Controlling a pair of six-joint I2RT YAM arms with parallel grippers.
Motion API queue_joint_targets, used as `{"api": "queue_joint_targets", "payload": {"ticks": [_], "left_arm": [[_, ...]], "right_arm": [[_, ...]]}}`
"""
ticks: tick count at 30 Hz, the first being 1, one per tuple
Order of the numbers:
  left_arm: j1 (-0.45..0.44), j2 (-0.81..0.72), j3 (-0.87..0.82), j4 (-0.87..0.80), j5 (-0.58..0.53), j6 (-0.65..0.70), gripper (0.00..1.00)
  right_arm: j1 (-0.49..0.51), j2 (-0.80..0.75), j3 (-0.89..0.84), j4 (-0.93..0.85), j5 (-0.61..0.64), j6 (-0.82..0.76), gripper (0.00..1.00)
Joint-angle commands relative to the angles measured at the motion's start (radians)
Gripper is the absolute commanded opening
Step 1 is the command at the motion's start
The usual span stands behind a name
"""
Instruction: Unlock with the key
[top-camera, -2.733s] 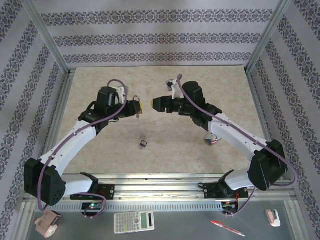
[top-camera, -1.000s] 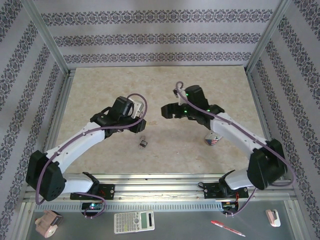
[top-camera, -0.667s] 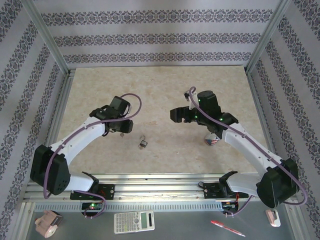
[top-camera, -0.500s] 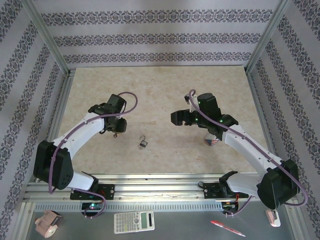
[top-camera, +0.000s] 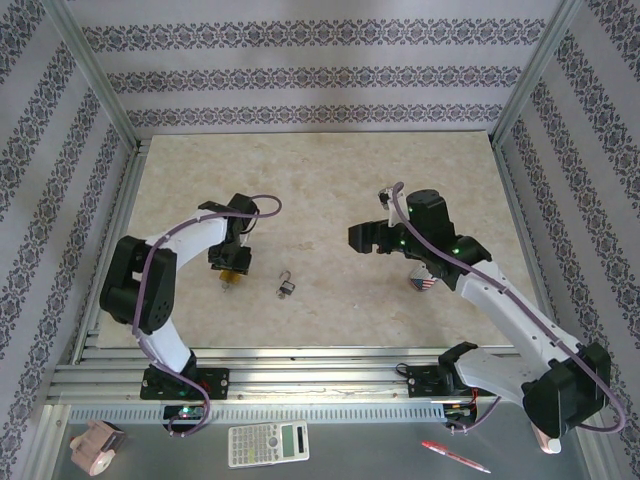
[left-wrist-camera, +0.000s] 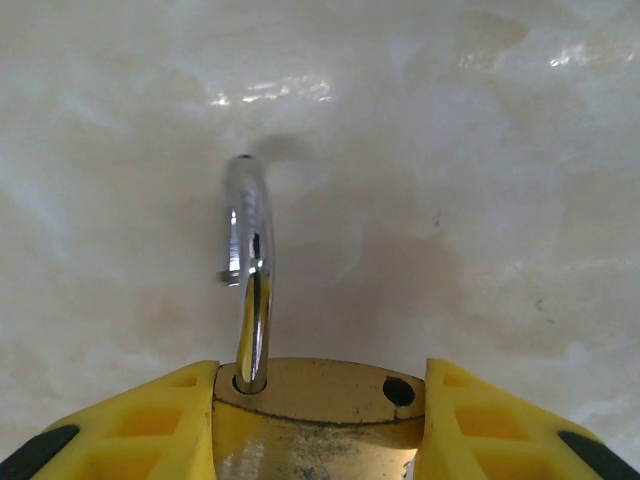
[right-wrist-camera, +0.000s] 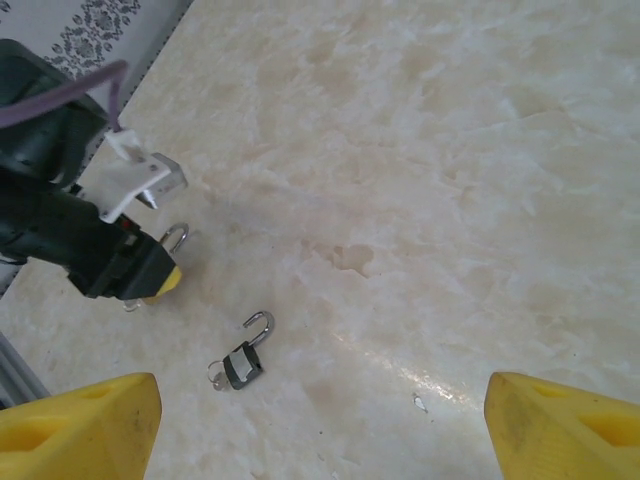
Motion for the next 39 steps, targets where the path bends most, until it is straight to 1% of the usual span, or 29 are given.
{"api": "queue_joint_targets", "payload": {"ticks": [1, 6, 9, 10, 11, 12, 14, 15, 18, 20, 22, 23, 25, 27, 28, 29, 31, 32, 33, 34, 35, 36, 38, 39], "left_arm": [[-0.004, 0.023, 0.056, -0.010, 0.028, 0.025, 0.00], [-0.046, 0.085, 0.078, 0.008, 0.063, 0.012, 0.00], [-0.049, 0.113, 0.077, 0.021, 0.071, -0.002, 0.00], [-0.049, 0.116, 0.078, 0.025, 0.075, -0.006, 0.07], [-0.049, 0.114, 0.077, 0.029, 0.079, -0.011, 0.16], [-0.049, 0.106, 0.081, 0.031, 0.082, -0.017, 0.30], [-0.049, 0.074, 0.094, 0.027, 0.095, -0.032, 0.46], [-0.049, 0.050, 0.102, 0.021, 0.098, -0.040, 0.52], [-0.048, -0.034, 0.131, -0.021, 0.086, -0.065, 0.62], [-0.044, -0.108, 0.124, -0.030, 0.078, -0.085, 0.70], [-0.024, -0.184, 0.111, -0.031, 0.087, -0.102, 1.00], [-0.012, -0.218, 0.105, -0.027, 0.090, -0.107, 1.00], [0.028, -0.307, 0.086, 0.006, 0.078, -0.110, 1.00], [0.076, -0.441, 0.013, 0.120, -0.003, -0.118, 1.00], [0.117, -0.528, -0.063, 0.236, -0.030, -0.121, 0.99], [0.160, -0.609, -0.146, 0.365, -0.034, -0.121, 1.00], [0.241, -0.771, -0.398, 0.734, -0.118, -0.100, 0.99], [0.259, -0.824, -0.507, 0.919, -0.155, -0.062, 1.00], [0.270, -0.858, -0.630, 1.116, -0.206, -0.003, 1.00], [0.275, -0.864, -0.728, 1.297, -0.236, 0.067, 0.99], [0.282, -0.844, -0.776, 1.393, -0.250, 0.117, 0.99], [0.284, -0.808, -0.791, 1.423, -0.290, 0.133, 1.00], [0.289, -0.707, -0.787, 1.449, -0.272, 0.184, 1.00], [0.289, -0.632, -0.800, 1.523, -0.269, 0.202, 1.00]], "right_arm": [[-0.016, -0.036, 0.011, -0.033, 0.007, 0.010, 0.85], [-0.041, -0.058, 0.005, -0.044, 0.000, 0.007, 0.85], [-0.055, -0.068, 0.002, -0.051, -0.008, 0.007, 0.85], [-0.058, -0.071, 0.003, -0.055, -0.010, 0.008, 0.85], [-0.061, -0.074, 0.003, -0.058, -0.012, 0.008, 0.85], [-0.063, -0.076, 0.003, -0.060, -0.014, 0.007, 0.85], [-0.065, -0.080, 0.000, -0.061, -0.016, 0.007, 0.85], [-0.066, -0.081, 0.000, -0.063, -0.016, 0.007, 0.85], [-0.075, -0.080, -0.003, -0.069, -0.013, 0.005, 0.85], [-0.082, -0.083, -0.004, -0.081, -0.008, -0.002, 0.86], [-0.096, -0.094, -0.013, -0.093, 0.015, -0.013, 0.87], [-0.104, -0.103, -0.017, -0.101, 0.034, -0.024, 0.89], [-0.125, -0.131, -0.041, -0.117, 0.140, -0.064, 0.98], [-0.173, -0.167, -0.080, -0.104, 0.221, -0.096, 0.98], [-0.207, -0.187, -0.112, -0.075, 0.268, -0.117, 0.98], [-0.230, -0.202, -0.147, -0.035, 0.322, -0.139, 0.98], [-0.297, -0.218, -0.251, 0.114, 0.430, -0.148, 0.98], [-0.331, -0.210, -0.295, 0.193, 0.443, -0.157, 0.98], [-0.357, -0.192, -0.354, 0.316, 0.482, -0.166, 0.98], [-0.366, -0.163, -0.426, 0.470, 0.516, -0.196, 0.98], [-0.366, -0.131, -0.481, 0.596, 0.535, -0.232, 0.98], [-0.366, -0.087, -0.517, 0.733, 0.555, -0.258, 0.98], [-0.357, -0.002, -0.529, 0.824, 0.594, -0.298, 0.98], [-0.349, 0.050, -0.542, 0.904, 0.614, -0.317, 0.98]]}}
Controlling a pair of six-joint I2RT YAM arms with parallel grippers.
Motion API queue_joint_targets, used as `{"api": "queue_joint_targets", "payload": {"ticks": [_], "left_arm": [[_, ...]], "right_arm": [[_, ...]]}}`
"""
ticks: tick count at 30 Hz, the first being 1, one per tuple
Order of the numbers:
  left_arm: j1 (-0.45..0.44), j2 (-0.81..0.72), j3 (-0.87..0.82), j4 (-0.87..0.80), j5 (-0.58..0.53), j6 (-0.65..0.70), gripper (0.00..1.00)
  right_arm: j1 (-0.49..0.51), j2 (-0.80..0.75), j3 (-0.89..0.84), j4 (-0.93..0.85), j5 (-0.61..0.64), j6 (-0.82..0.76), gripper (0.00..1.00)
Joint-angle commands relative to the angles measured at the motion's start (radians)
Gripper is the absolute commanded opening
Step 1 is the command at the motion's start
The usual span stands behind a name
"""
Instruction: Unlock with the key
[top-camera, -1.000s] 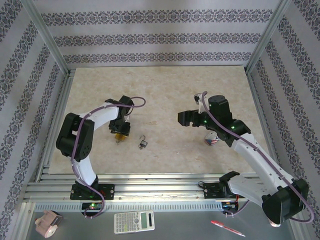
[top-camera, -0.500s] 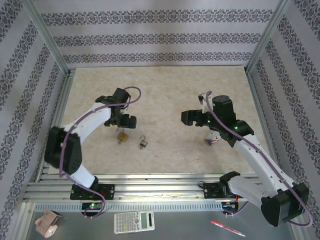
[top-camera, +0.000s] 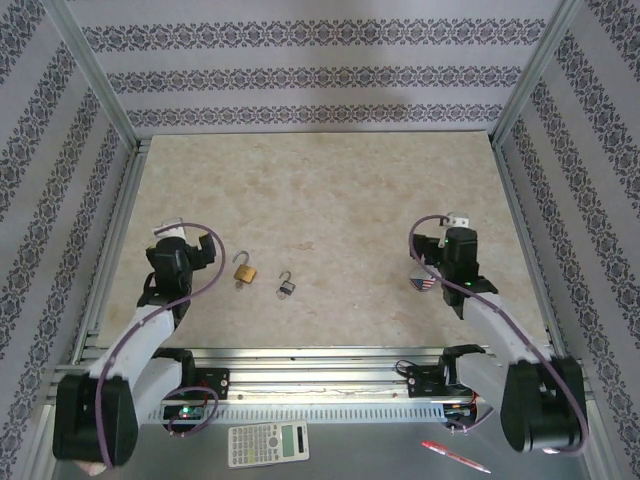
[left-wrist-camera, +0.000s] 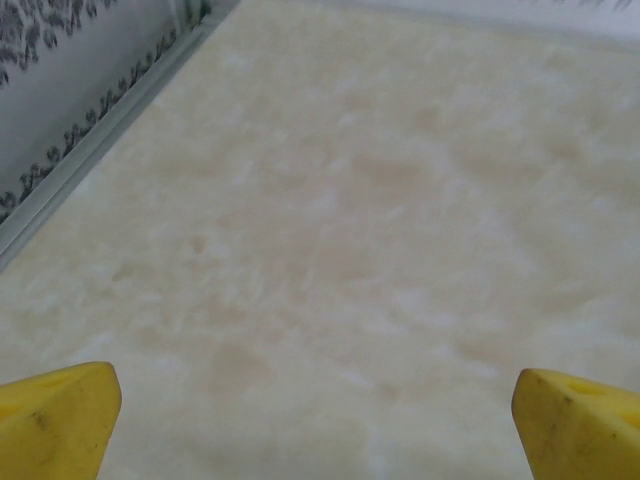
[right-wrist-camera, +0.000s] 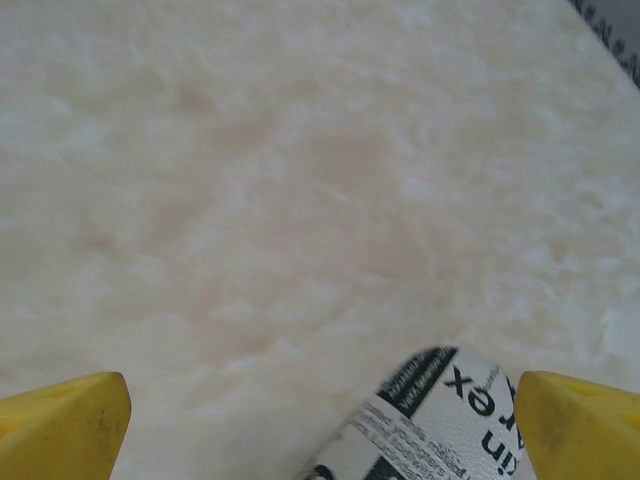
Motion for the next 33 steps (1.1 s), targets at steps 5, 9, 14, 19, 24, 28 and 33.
{"api": "queue_joint_targets", "payload": {"ticks": [5, 9, 14, 19, 24, 28, 33], "left_arm": [[0.015, 0.289, -0.079, 0.655, -0.034, 0.187, 1.00], [0.043, 0.291, -0.058, 0.583, 0.031, 0.173, 1.00], [0.086, 0.312, -0.037, 0.575, 0.153, 0.173, 1.00], [0.087, 0.262, -0.100, 0.632, 0.183, 0.122, 1.00], [0.094, 0.479, -0.076, 0.822, 0.244, 0.058, 1.00], [0.096, 0.534, -0.017, 0.735, 0.291, 0.071, 0.99], [0.085, 0.599, 0.043, 0.748, 0.308, 0.096, 0.99]], "right_arm": [[0.031, 0.267, -0.165, 0.849, 0.128, -0.137, 0.98], [0.026, 0.551, -0.159, 1.168, 0.097, -0.144, 0.98], [-0.065, 0.476, -0.040, 0.839, 0.009, -0.044, 0.98], [-0.062, 0.470, -0.044, 0.828, 0.012, -0.046, 0.98], [-0.062, 0.470, -0.046, 0.832, 0.012, -0.046, 0.98], [-0.046, 0.470, -0.042, 0.826, 0.062, -0.052, 0.98], [-0.043, 0.472, -0.036, 0.818, 0.068, -0.051, 0.98]]}}
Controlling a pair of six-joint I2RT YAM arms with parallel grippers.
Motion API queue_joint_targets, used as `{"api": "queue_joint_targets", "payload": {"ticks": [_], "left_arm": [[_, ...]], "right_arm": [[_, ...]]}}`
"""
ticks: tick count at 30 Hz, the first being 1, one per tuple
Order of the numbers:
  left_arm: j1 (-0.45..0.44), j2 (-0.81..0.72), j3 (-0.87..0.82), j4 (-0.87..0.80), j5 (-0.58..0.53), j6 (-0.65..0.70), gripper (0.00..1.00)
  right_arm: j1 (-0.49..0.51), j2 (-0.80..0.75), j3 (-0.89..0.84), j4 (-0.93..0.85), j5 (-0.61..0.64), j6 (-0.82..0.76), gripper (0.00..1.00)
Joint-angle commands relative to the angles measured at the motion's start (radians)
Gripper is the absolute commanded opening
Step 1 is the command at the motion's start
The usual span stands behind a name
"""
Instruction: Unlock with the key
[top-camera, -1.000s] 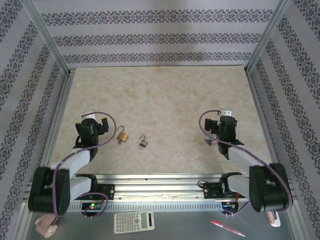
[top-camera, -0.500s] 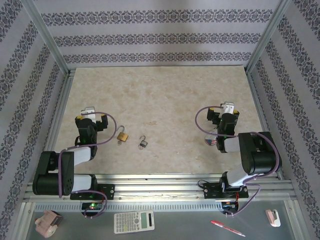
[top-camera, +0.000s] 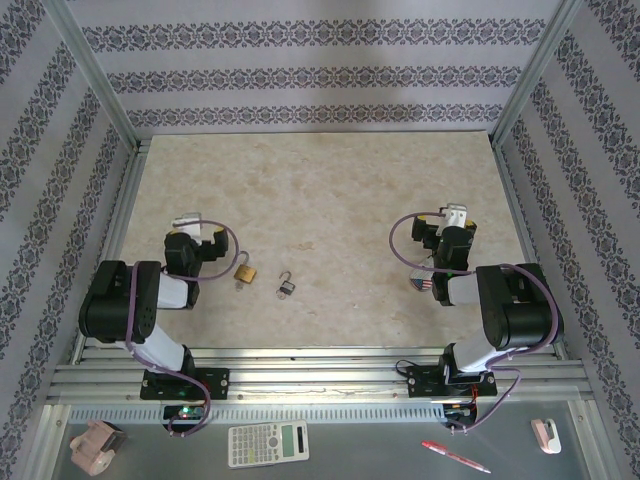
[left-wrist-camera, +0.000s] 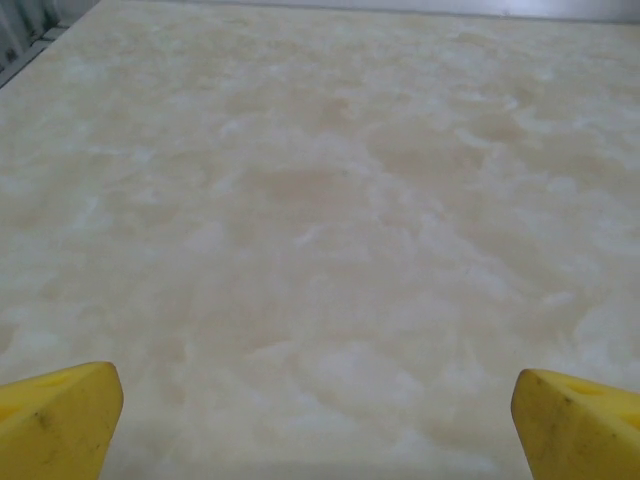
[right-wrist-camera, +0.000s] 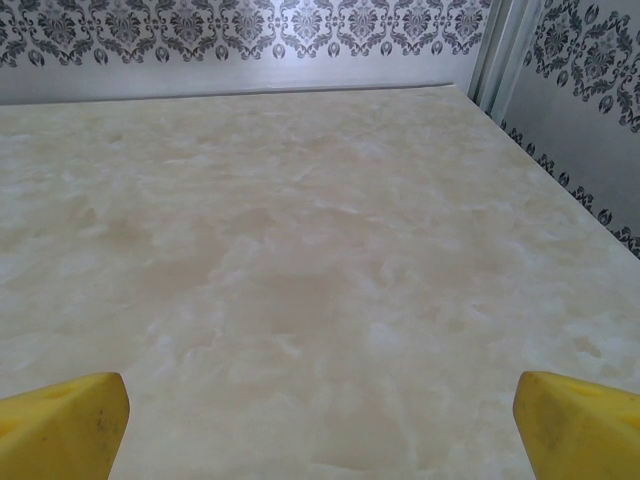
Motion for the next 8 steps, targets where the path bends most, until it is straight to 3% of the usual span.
{"api": "queue_joint_targets", "payload": {"ticks": [1, 2, 8], "left_arm": [[0.002, 0.000, 0.018, 0.033, 0.027, 0.000, 0.99], [0.001, -0.021, 0.035, -0.037, 0.022, 0.000, 0.99], [0.001, -0.002, 0.025, 0.024, 0.021, 0.001, 0.99]], "right_arm": [[0.007, -0.003, 0.009, 0.008, 0.020, 0.014, 0.98], [0.006, -0.003, 0.010, 0.006, 0.019, 0.016, 0.98], [0.009, -0.005, 0.003, 0.017, 0.020, 0.011, 0.98]]}}
